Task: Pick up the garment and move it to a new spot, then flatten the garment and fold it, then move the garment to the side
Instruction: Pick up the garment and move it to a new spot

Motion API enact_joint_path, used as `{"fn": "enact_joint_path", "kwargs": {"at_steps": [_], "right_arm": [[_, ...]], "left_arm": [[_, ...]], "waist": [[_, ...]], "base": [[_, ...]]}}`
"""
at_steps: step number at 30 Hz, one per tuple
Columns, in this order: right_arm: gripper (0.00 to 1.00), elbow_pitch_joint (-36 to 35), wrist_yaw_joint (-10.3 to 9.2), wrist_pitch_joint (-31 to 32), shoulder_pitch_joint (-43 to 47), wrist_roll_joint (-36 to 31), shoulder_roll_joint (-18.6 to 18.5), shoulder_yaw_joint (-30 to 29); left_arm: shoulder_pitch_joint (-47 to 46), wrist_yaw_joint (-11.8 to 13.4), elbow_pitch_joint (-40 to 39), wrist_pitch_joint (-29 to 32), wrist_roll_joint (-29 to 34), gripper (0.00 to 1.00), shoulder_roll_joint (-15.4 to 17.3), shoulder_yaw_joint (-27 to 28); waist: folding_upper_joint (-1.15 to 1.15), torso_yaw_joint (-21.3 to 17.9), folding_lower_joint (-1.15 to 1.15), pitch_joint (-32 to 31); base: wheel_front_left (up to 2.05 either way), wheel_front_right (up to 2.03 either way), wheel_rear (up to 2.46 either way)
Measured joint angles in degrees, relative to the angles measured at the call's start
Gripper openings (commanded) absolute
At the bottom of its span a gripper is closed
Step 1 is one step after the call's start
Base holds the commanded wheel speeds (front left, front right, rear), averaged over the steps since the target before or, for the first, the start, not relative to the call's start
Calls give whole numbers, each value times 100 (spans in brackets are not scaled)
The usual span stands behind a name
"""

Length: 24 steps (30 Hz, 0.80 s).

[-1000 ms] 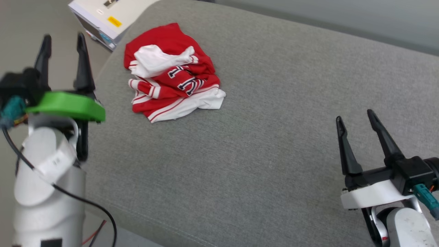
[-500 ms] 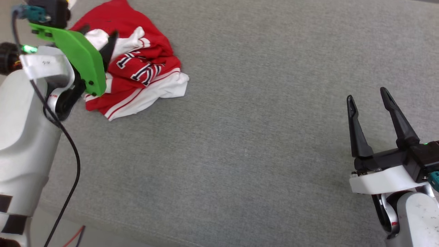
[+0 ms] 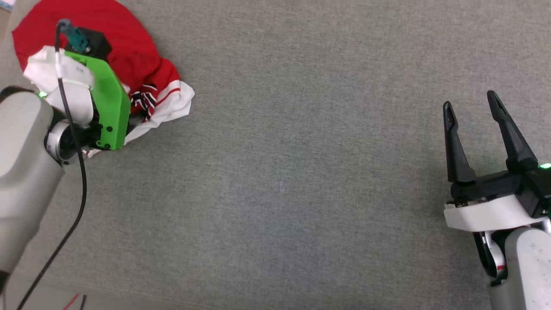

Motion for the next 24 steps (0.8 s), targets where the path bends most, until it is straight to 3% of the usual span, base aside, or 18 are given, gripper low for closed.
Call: {"fn": "enact_joint_path", "kwargs": {"at_steps": [7,9,17,24], "right_arm": [[100,15,0,0,-147,9,40,41],[100,40,0,0,-147,9,48,37],[100,125,0,0,-115,55,157,-18],[100,188,0,0,88,134,279,-120]], "left_arm": [[-318,-53,224,145,-163,100,167,-434],[-362,-55,245,85,-203,0,203,-539],[-295,-14,47,-692,-421,0,326,-932],[-143,-1,-1141,-938,-504,0,815,-1478]], "waist": [[0,-219,-1,194],[0,-246,-1,195],[0,-215,-1,-138],[0,-121,-1,-640]], "base": [[0,0,0],[0,0,0],[0,0,0],[0,0,0]]}}
